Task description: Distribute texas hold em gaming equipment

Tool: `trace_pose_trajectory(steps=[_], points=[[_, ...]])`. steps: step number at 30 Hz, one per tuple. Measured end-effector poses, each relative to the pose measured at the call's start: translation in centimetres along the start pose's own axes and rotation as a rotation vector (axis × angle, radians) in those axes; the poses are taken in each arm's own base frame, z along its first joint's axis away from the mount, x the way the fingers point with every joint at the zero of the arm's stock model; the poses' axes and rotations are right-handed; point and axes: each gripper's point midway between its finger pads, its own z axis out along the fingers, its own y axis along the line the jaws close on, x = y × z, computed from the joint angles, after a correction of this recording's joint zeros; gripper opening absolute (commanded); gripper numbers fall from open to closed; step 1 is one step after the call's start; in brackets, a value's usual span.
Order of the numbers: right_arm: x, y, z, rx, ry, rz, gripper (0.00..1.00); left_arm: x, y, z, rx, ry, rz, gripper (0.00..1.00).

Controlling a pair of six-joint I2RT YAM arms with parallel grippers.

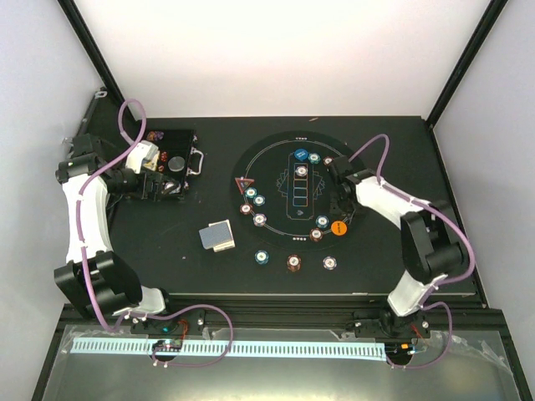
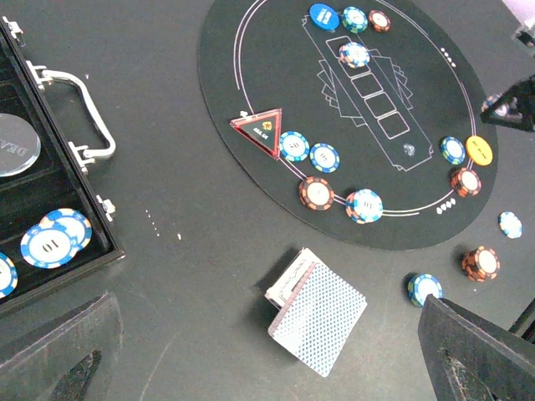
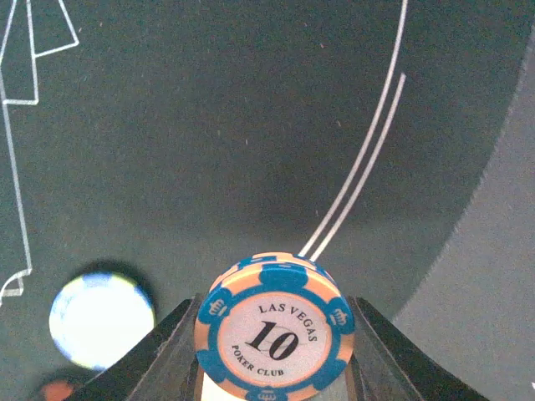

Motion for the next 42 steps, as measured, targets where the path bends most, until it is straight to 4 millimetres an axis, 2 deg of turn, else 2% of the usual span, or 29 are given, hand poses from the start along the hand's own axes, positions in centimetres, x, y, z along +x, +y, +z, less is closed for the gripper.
trace_pose_trajectory(steps=[7,12,21,24,27,29,33,39,42], points=[[-1.7,0.4,3.5,0.019,0.025,0.009,0.2,0.7,-0.3,0.1,0.012,0.023,0.059,0.99],[-1.6,0.4,5.1,0.024,0.041,0.013,0.22,2.4,-0.9,0.9,0.037,0.089,0.123,0.99],[-1.4,0.5,5.2,0.003,0.012,0.029,0.42,6.1,-2.9,4.8,0.129,0.274,0.248,0.99],[-1.3,0.4,5.1,-0.005,0.004,0.034,0.58,7.6,-4.0,6.0,0.161,0.335,0.297,0.99],[-0.9,0.3,4.8,-0.007,0.009,0.038,0.67,9.0,-5.1,7.2,0.195,0.387,0.358,0.99],[-0.6,0.1,4.5,-0.004,0.016,0.037,0.73,9.7,-5.8,7.9,0.215,0.413,0.405,0.99],[-1.0,-0.2,2.9,-0.009,-0.011,0.046,0.78,10.9,-6.6,9.1,0.238,0.449,0.475,0.99],[-2.7,-0.1,-2.4,-0.071,-0.142,0.073,0.79,11.8,-7.1,10.6,0.244,0.488,0.575,0.99],[-2.4,0.9,-5.1,-0.129,-0.209,0.065,0.8,12.1,-7.1,11.5,0.242,0.508,0.612,0.99]])
